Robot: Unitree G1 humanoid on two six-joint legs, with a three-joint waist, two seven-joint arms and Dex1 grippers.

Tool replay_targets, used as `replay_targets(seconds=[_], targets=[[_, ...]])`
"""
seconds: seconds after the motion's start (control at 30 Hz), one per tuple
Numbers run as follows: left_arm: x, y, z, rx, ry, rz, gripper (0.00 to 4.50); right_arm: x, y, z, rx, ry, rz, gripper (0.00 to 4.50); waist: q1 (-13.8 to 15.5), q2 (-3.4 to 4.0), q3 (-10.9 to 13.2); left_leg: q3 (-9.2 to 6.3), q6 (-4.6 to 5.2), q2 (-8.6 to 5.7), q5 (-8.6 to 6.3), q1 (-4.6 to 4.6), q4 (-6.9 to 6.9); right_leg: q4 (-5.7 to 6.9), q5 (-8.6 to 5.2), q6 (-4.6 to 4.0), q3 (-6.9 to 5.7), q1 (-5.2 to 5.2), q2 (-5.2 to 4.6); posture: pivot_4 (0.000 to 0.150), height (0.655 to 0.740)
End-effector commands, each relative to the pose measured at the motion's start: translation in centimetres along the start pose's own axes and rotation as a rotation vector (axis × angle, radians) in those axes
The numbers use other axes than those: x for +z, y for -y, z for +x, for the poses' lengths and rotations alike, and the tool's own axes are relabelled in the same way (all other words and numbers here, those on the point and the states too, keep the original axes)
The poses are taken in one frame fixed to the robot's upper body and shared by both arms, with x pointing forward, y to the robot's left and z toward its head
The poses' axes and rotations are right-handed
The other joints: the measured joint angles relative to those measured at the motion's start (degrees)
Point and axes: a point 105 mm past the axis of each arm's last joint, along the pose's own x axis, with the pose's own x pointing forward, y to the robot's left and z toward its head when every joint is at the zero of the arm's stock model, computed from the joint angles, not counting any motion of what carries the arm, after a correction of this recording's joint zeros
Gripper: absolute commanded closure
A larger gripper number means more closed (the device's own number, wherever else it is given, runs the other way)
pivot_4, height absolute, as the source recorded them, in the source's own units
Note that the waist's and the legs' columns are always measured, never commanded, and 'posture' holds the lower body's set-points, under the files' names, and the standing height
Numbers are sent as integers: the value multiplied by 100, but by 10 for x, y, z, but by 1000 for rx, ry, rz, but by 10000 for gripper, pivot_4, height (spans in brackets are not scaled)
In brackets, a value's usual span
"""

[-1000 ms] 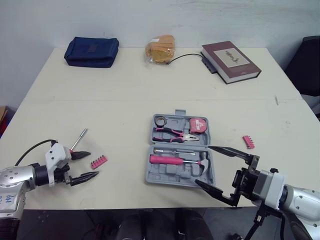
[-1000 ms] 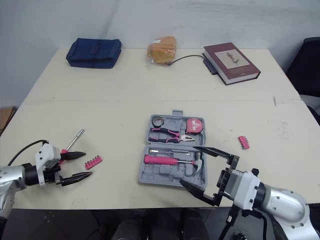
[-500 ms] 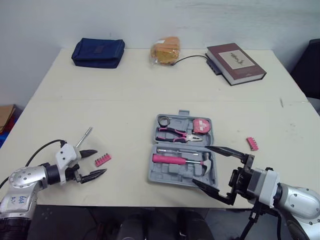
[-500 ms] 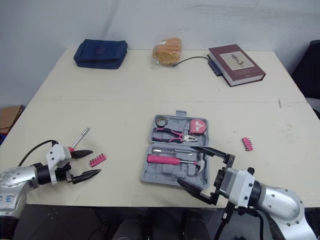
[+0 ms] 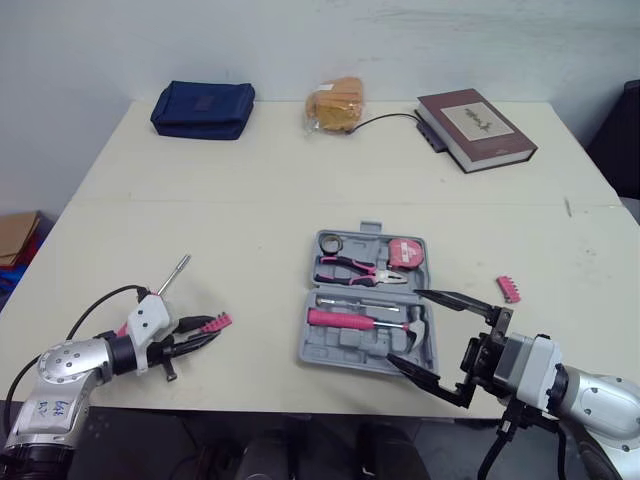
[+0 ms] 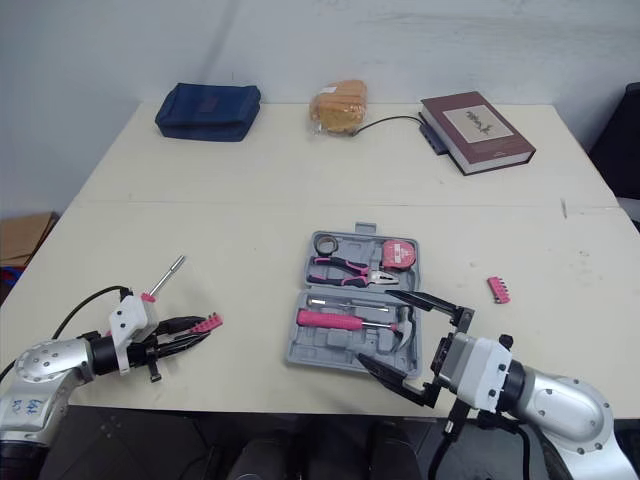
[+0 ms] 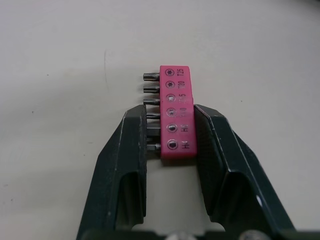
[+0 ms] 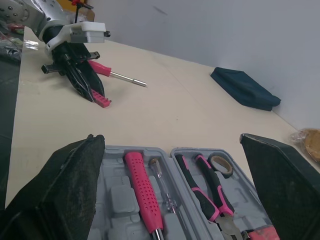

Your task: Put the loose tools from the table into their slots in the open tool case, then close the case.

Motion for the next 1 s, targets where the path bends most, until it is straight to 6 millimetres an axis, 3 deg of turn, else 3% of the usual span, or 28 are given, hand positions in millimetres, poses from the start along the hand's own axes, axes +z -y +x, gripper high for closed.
replay_targets(seconds=[0.03,0.13,0.27,0.43,0.57,0.7,0.8,1.0], targets=[[-12,3,7,3,-24,-33,38160,11,0,0,-9,21,-33,0,7,1,0,-1,2,-2,1,0,0,0,0,0,-1,1,-1,1500,7400],[9,0,10,-6,74,-9,38160,10,0,-1,-15,15,-34,0,17,-1,1,-9,9,-8,6,-5,0,1,1,2,-6,0,-3,1500,7400],[71,12,22,-202,227,170,38161,8,-1,-7,-31,-11,-25,0,1,-42,23,-16,5,-7,10,-26,2,0,2,3,-15,-11,1,1500,7400],[111,25,39,-462,143,350,38161,2,-3,-16,-38,-64,-26,0,-26,-59,31,-12,-29,-14,30,-27,4,-3,6,10,-14,-7,8,1500,7400],[120,30,45,-542,96,390,38161,0,-2,-19,-50,-77,-27,0,-118,-57,33,1,-32,-5,31,-23,2,-5,6,10,0,-10,29,1500,7400],[127,49,64,-675,-75,509,38161,-1,-3,-23,-66,-101,-25,0,-99,-77,45,-8,-43,4,36,-34,8,-18,5,8,10,-10,73,1500,7400],[130,48,75,-626,-109,527,38161,0,-3,-23,-81,-102,-27,0,-66,-77,45,-11,-45,6,36,-32,11,-16,4,6,19,-10,77,1500,7400],[124,62,92,-645,-147,552,38161,2,-6,-21,-92,-101,-22,0,-43,-78,48,-10,-49,11,36,-32,14,-9,-1,-3,22,-15,84,1500,7400]])
